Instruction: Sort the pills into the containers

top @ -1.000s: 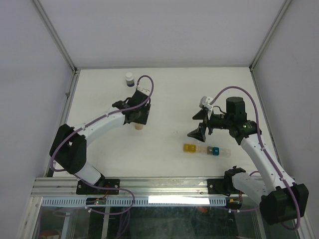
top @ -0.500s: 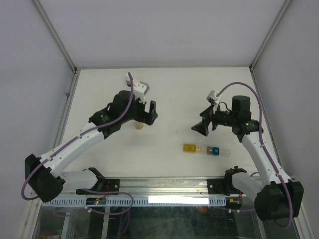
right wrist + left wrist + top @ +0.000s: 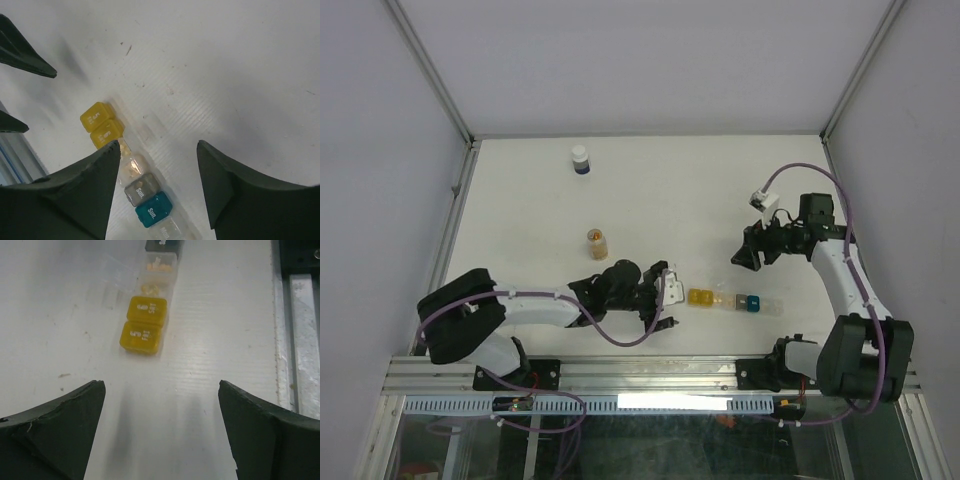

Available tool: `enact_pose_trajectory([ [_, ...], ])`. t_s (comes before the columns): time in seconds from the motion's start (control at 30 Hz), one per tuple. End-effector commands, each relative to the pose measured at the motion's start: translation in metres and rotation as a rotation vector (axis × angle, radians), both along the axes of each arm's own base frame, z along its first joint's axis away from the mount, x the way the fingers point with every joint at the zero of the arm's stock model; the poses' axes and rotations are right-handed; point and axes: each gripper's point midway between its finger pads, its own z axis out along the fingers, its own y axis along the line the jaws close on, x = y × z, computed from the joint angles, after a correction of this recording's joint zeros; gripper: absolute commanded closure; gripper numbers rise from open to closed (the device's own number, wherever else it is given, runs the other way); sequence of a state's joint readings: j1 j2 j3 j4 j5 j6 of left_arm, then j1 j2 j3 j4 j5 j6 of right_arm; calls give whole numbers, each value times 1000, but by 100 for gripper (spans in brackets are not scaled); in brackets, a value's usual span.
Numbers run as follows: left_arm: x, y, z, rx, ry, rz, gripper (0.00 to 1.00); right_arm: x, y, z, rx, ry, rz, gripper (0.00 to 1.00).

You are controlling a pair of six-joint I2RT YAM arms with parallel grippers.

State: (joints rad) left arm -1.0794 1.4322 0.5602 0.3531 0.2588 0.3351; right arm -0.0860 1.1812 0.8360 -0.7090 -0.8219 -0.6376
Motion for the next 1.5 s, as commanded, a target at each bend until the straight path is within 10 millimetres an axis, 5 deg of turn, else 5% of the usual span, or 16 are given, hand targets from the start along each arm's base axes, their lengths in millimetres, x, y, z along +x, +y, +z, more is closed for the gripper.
enact_pose_trajectory([
  [0.0,24,-54,48,-181,-240,-111,1,8,-4,-10,-28,1,53,40],
  [0.3,36,-84,3,-128,-165,-141,4,23,-10,-38,-32,94,20,74],
  [0.73,36,-100,-27,-112,-66,-146,23,17,2,-59,13,203,64,77],
  [1.07,42,-97,-33,-109,-37,-112,46,3,17,-66,24,256,134,80],
  [1.47,40,-97,-36,-104,-9,-116,56,-19,30,-60,42,295,245,86],
])
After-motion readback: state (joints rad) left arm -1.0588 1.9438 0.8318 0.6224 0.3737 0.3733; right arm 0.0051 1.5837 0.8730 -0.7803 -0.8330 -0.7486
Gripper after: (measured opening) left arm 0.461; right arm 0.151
